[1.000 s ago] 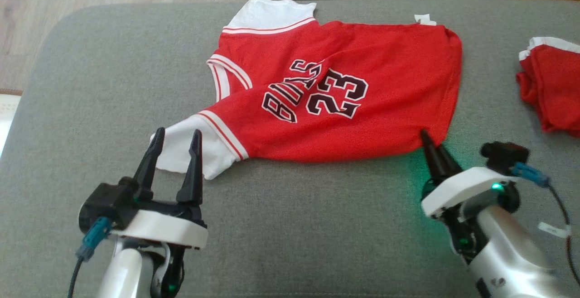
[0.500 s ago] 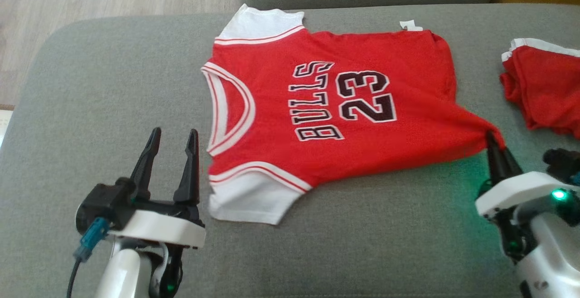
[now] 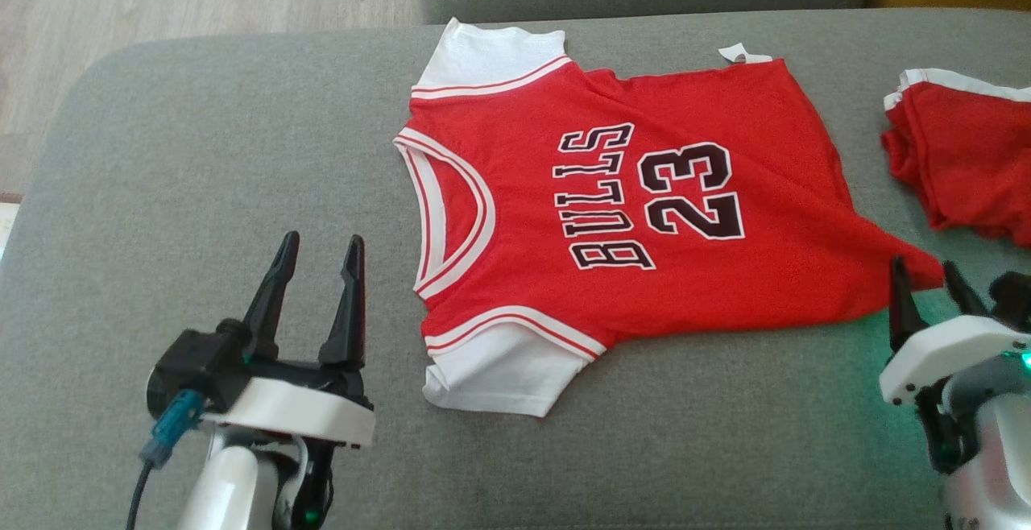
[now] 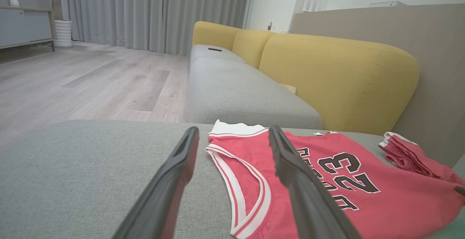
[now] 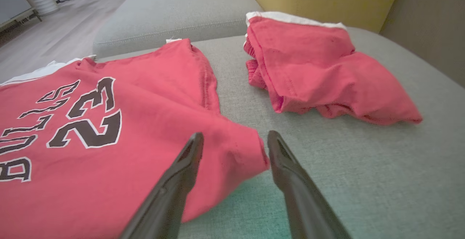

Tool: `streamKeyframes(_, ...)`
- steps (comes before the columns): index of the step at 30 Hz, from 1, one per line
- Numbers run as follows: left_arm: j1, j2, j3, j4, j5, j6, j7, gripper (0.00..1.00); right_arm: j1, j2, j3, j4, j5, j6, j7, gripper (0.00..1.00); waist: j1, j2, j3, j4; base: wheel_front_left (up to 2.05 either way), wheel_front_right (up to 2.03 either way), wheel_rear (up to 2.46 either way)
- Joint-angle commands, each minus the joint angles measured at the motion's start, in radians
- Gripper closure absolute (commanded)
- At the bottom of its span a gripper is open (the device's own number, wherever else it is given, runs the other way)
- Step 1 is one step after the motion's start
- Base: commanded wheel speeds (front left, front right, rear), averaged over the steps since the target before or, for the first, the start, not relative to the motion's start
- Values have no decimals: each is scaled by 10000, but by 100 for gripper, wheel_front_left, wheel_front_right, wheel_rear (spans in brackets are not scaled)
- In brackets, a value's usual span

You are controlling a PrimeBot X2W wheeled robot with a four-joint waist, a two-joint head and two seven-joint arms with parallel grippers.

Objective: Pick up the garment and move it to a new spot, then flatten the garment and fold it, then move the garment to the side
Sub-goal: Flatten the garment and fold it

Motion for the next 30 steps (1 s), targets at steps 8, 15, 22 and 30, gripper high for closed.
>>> streamKeyframes(8, -240, 51, 372, -362, -44, 46, -59, 0, 1074, 915, -595, -2604, -1702, -9, -250, 0, 0, 0, -64, -73, 0, 0, 0)
streamKeyframes(15, -223, 51, 353, -362, -11, 15, -59, 0, 2142, 1289, 142, -3817, -1383, -9, -752, 0, 0, 0, -88, -128, 0, 0, 0)
streamKeyframes(22, -137, 51, 71, -161, -74, -109, -59, 0, 2383, 1392, 376, -4099, -1115, -9, -1189, 0, 0, 0, -116, -97, 0, 0, 0)
streamKeyframes(30, 11, 51, -1346, 1973, -554, -524, -59, 0, 2352, 1400, 311, -4083, -1062, -9, -1227, 0, 0, 0, -146, -69, 0, 0, 0)
